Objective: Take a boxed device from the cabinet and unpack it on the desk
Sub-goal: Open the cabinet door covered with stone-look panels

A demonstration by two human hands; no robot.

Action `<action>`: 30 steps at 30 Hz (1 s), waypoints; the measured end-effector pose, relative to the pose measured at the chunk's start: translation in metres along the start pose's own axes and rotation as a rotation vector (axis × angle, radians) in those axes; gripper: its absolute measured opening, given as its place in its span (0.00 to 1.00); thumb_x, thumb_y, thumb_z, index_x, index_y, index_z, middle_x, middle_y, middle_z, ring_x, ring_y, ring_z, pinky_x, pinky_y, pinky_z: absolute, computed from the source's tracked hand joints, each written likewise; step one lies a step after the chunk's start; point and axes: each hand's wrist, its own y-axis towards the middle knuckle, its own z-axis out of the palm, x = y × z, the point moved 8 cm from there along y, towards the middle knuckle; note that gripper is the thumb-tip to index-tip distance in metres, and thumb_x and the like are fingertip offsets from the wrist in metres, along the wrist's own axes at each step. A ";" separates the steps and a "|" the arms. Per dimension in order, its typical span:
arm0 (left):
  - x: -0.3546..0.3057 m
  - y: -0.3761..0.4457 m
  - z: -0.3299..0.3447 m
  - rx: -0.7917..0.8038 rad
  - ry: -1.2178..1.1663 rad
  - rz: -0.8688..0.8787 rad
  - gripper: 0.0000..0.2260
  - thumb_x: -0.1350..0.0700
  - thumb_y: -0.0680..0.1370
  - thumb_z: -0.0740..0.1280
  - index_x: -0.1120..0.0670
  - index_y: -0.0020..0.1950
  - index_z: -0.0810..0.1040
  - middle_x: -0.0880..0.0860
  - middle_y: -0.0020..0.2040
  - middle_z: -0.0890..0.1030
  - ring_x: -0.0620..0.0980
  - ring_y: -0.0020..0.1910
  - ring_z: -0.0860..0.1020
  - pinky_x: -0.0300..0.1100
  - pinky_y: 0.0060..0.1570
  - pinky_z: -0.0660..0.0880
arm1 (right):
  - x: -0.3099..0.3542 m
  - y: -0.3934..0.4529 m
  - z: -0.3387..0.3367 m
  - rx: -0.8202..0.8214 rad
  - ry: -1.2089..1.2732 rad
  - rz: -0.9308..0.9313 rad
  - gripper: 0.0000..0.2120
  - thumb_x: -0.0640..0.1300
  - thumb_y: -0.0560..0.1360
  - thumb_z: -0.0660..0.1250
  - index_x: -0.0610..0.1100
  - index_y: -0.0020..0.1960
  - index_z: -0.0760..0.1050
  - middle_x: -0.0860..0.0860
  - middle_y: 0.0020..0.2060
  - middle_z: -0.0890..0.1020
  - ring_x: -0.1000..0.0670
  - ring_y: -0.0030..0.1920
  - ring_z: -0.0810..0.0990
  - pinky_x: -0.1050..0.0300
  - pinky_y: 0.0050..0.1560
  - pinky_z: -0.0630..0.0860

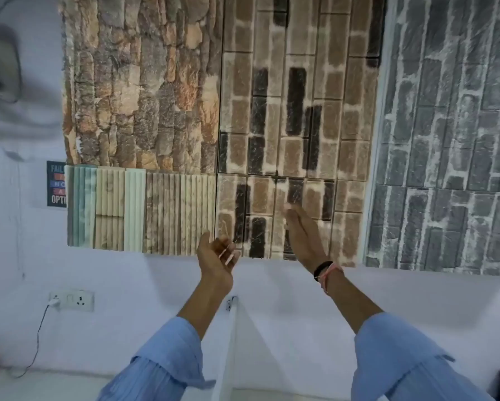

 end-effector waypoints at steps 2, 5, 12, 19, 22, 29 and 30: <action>0.011 0.005 -0.019 -0.109 -0.071 -0.081 0.19 0.40 0.78 0.65 0.55 0.38 0.75 0.52 0.36 0.75 0.50 0.33 0.73 0.45 0.39 0.74 | 0.001 0.001 0.016 0.035 -0.176 -0.049 0.18 0.52 0.85 0.56 0.46 0.69 0.74 0.55 0.61 0.79 0.51 0.64 0.76 0.55 0.66 0.72; 0.030 0.014 -0.042 -0.204 -0.154 -0.152 0.21 0.37 0.77 0.65 0.56 0.42 0.74 0.53 0.37 0.72 0.52 0.35 0.72 0.48 0.49 0.76 | -0.014 0.003 0.049 0.171 -0.302 -0.066 0.19 0.51 0.86 0.54 0.44 0.71 0.73 0.46 0.69 0.76 0.47 0.70 0.72 0.48 0.73 0.66; 0.039 0.034 -0.035 -0.026 -0.434 -0.235 0.38 0.35 0.79 0.61 0.58 0.80 0.60 0.59 0.79 0.64 0.59 0.78 0.65 0.60 0.74 0.64 | -0.040 0.007 0.097 0.292 -0.440 -0.053 0.22 0.53 0.86 0.53 0.47 0.76 0.69 0.47 0.77 0.67 0.47 0.79 0.60 0.49 0.79 0.54; 0.042 0.042 -0.034 -0.025 -0.541 -0.274 0.35 0.39 0.81 0.61 0.60 0.79 0.62 0.61 0.81 0.61 0.59 0.80 0.60 0.61 0.76 0.62 | -0.052 0.001 0.105 0.299 -0.393 0.025 0.23 0.55 0.85 0.53 0.49 0.78 0.65 0.52 0.82 0.57 0.51 0.82 0.50 0.48 0.81 0.46; 0.042 0.032 -0.037 -0.030 -0.551 -0.275 0.33 0.40 0.81 0.61 0.61 0.79 0.63 0.60 0.81 0.62 0.58 0.80 0.61 0.60 0.76 0.62 | -0.047 -0.010 0.107 0.292 -0.357 0.034 0.24 0.56 0.85 0.53 0.48 0.79 0.65 0.53 0.82 0.55 0.52 0.82 0.48 0.46 0.81 0.48; 0.039 -0.034 -0.049 0.010 -0.468 -0.216 0.22 0.43 0.82 0.61 0.62 0.61 0.75 0.60 0.66 0.75 0.59 0.67 0.75 0.61 0.72 0.68 | -0.009 -0.068 0.092 0.206 0.041 0.146 0.21 0.57 0.84 0.57 0.55 0.76 0.69 0.59 0.81 0.57 0.61 0.79 0.53 0.53 0.78 0.54; 0.040 -0.046 -0.050 0.004 -0.450 -0.210 0.20 0.43 0.82 0.61 0.61 0.55 0.76 0.60 0.61 0.77 0.59 0.62 0.77 0.62 0.71 0.69 | -0.003 -0.079 0.086 0.197 0.107 0.166 0.21 0.56 0.84 0.57 0.55 0.75 0.70 0.60 0.81 0.59 0.60 0.80 0.54 0.52 0.79 0.54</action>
